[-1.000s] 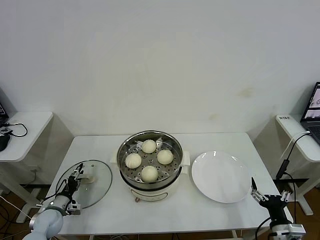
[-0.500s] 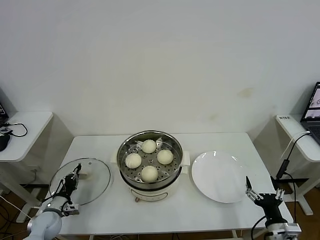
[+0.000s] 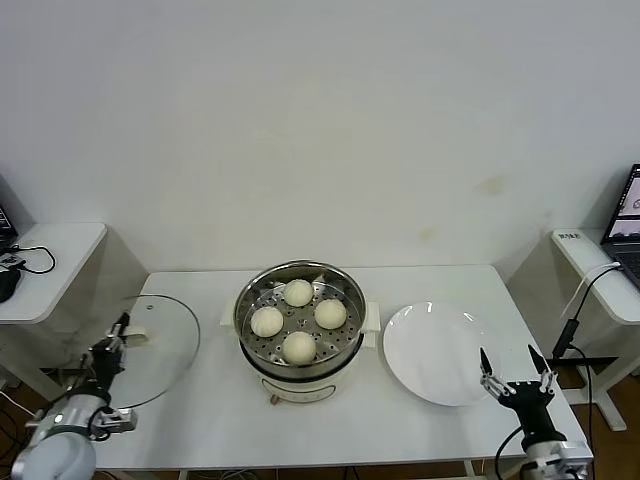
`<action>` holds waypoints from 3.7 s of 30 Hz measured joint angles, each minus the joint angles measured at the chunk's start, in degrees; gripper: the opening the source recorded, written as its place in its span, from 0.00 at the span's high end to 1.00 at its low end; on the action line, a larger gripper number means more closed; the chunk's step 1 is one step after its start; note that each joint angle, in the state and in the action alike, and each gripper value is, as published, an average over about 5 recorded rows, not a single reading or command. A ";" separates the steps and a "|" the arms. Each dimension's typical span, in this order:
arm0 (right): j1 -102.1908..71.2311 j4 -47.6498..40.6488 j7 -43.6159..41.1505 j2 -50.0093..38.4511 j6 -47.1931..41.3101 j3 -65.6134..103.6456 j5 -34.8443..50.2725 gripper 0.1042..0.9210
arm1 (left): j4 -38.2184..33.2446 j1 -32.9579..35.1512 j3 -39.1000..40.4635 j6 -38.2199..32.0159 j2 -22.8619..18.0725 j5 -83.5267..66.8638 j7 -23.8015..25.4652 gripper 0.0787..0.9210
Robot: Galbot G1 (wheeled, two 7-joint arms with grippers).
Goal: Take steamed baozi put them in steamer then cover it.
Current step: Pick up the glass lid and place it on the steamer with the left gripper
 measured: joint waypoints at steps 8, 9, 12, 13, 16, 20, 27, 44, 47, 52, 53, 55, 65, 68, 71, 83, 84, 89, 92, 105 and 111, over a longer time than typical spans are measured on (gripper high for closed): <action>0.08 -0.41 -0.31 0.15 -0.17 -1.01 -2.62 0.12 | -9.55 2.49 -2.81 5.11 2.61 -4.41 5.76 0.93; 0.12 -0.49 -0.29 0.27 -0.14 -1.08 -3.01 0.12 | -10.69 2.51 -2.61 5.91 3.06 -5.13 6.43 0.93; 0.22 -0.66 -0.06 0.71 -0.18 -1.15 -4.39 0.12 | -13.91 2.09 -0.85 8.53 4.45 -6.97 8.05 0.93; 0.24 -0.67 0.07 0.89 -0.30 -1.15 -4.94 0.12 | -14.77 1.73 0.11 9.40 4.83 -7.37 8.46 0.93; 0.42 -0.60 0.54 1.62 -0.94 -1.24 -6.91 0.12 | -16.54 -0.21 3.82 11.82 5.74 -7.86 9.56 0.93; 1.01 -0.83 1.15 3.14 -1.72 -1.73 -10.24 0.12 | -17.28 -4.44 9.87 14.56 6.38 -7.55 11.11 0.93; 1.44 -1.85 1.70 5.90 -2.07 -2.70 -16.53 0.12 | -15.71 -13.80 20.57 18.87 4.92 -5.69 14.35 0.93; 1.72 -3.58 2.26 9.11 -2.32 -4.57 -24.29 0.12 | -8.36 -29.71 37.27 24.36 -8.36 6.26 22.75 0.93; 1.79 -3.82 2.28 9.30 -2.34 -4.78 -24.87 0.12 | -7.54 -30.53 38.63 24.51 -11.06 8.90 23.89 0.93; 1.89 -4.30 2.33 9.48 -2.24 -4.88 -25.51 0.12 | -7.20 -31.17 40.27 24.88 -14.70 12.52 25.43 0.93; 1.91 -4.40 2.34 9.50 -2.21 -4.89 -25.60 0.12 | -7.18 -31.20 40.55 24.93 -15.27 13.11 25.65 0.93; 1.93 -4.55 2.35 9.53 -2.17 -4.91 -25.75 0.12 | -7.12 -31.19 40.96 24.95 -16.27 14.22 25.97 0.93; 1.81 -4.85 2.38 9.56 -2.01 -4.99 -26.18 0.12 | -6.82 -29.58 41.01 24.28 -18.88 18.00 26.62 0.93; 1.80 -5.03 2.40 9.59 -1.95 -5.12 -26.27 0.12 | -6.93 -28.76 40.91 24.11 -19.24 18.63 26.71 0.93; 1.81 -5.13 2.42 9.63 -1.90 -5.28 -26.34 0.12 | -7.10 -27.97 40.92 23.94 -19.53 19.20 26.81 0.93; 1.72 -5.42 2.43 9.55 -1.66 -5.51 -26.45 0.12 | -5.90 -27.17 40.53 23.33 -20.77 20.36 26.40 0.93; 1.71 -5.46 2.43 9.55 -1.63 -5.51 -26.46 0.12 | -5.79 -27.24 40.51 23.32 -20.92 20.41 26.36 0.93; 1.69 -5.63 2.42 9.51 -1.51 -5.49 -26.47 0.12 | -5.42 -27.21 40.61 23.21 -21.53 20.83 26.13 0.93; 1.70 -5.70 2.41 9.47 -1.49 -5.49 -26.47 0.12 | -5.27 -27.01 40.63 23.15 -21.71 21.05 26.00 0.93; 1.70 -5.83 2.30 9.44 -1.49 -5.71 -26.69 0.12 | -5.10 -26.55 40.51 22.66 -22.21 21.37 25.51 0.90; 1.62 -5.83 2.25 9.43 -1.48 -5.72 -26.82 0.12 | -5.35 -26.44 40.47 22.40 -22.42 21.40 24.87 0.71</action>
